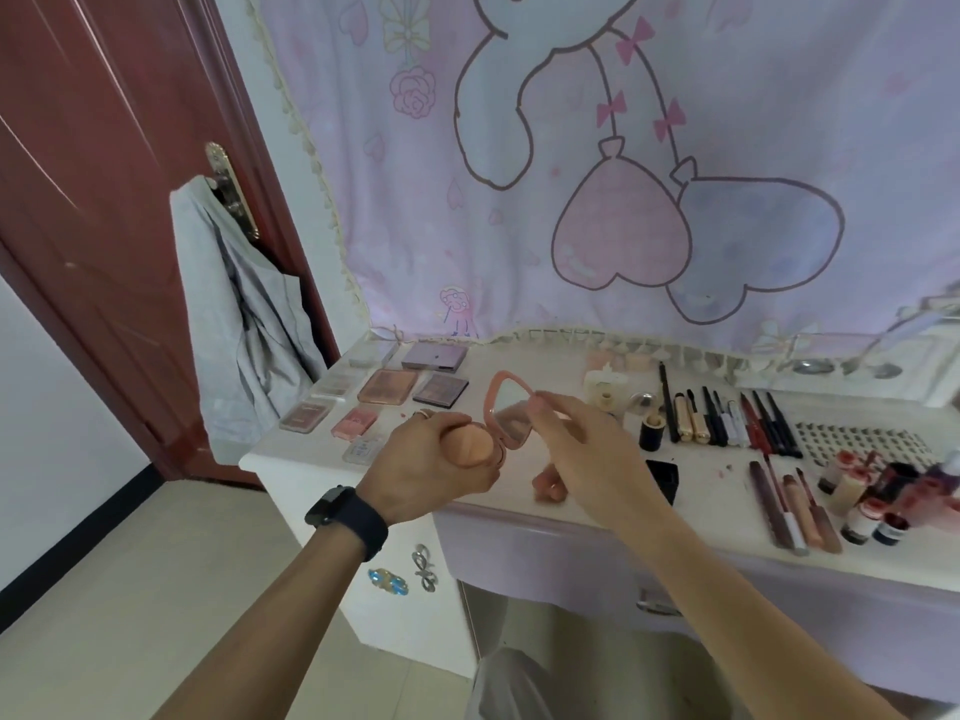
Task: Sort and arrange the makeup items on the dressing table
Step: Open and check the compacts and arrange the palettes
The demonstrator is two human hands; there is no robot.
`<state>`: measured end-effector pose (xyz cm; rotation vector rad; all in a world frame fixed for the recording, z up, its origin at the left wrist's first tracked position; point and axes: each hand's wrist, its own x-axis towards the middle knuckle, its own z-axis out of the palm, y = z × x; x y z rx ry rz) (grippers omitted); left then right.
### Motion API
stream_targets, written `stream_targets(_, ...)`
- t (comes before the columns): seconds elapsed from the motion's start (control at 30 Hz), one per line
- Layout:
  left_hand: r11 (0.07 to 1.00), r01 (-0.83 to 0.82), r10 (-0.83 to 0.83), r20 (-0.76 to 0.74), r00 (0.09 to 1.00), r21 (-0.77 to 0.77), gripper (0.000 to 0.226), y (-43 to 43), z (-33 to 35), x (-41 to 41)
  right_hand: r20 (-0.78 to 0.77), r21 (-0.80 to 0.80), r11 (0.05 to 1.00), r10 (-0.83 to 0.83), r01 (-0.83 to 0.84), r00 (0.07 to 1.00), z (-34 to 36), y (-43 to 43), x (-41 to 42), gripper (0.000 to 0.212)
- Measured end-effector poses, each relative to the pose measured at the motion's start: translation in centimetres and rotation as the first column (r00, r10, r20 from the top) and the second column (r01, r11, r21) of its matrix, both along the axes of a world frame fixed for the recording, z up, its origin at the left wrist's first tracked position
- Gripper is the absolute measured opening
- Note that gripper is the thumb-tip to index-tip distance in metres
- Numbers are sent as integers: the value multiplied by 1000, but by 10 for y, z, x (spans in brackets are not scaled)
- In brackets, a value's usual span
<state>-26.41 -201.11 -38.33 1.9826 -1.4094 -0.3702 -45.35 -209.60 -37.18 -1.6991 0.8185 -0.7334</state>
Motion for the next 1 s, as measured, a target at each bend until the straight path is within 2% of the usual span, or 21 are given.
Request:
stream_targets(0.07,999,-32,32,-47,998,-15,36,-8,0,1,7,-189,968,-166,164,986,-4,-5,-28,36)
stream_targets(0.13,997,-73,72,-68,995,-9,35,-22,-3,4,96,-386,859,-325,337,941,-13,-12,-57,38)
stream_targets(0.2,990,-140,138,-111,984,-13,35,-37,-8,7,151,-463,777,-405,427,902,-28,-19,-78,42)
stream_targets(0.23,985,-174,171,-124,977,-12,37,-47,-12,7,126,-478,764,-428,433,895,-36,-24,-87,47)
stream_targets(0.3,973,-232,231,-108,967,4,42,-69,-19,4,-6,-507,771,-451,386,893,-57,-33,-100,65)
stream_targets(0.4,953,-299,302,-72,951,49,47,-103,-30,-6,-242,-494,830,-416,258,877,-82,-41,-108,95)
stream_targets(0.47,933,-347,350,-19,936,89,49,-121,-36,-12,-340,-454,866,-385,209,858,-92,-47,-107,113)
stream_targets(0.53,912,-393,387,69,919,121,55,-138,-43,-15,-401,-431,882,-379,193,834,-100,-52,-104,122)
stream_targets(0.8,865,-484,450,225,864,131,73,-179,-72,-13,-520,-457,875,-408,160,750,-115,-68,-97,130)
stream_targets(0.93,883,-450,416,224,881,131,98,-180,-76,-11,-576,-526,845,-438,97,690,-120,-67,-93,123)
stream_targets(1.0,896,-427,396,214,893,120,102,-176,-78,-8,-587,-553,830,-456,80,669,-121,-67,-93,121)
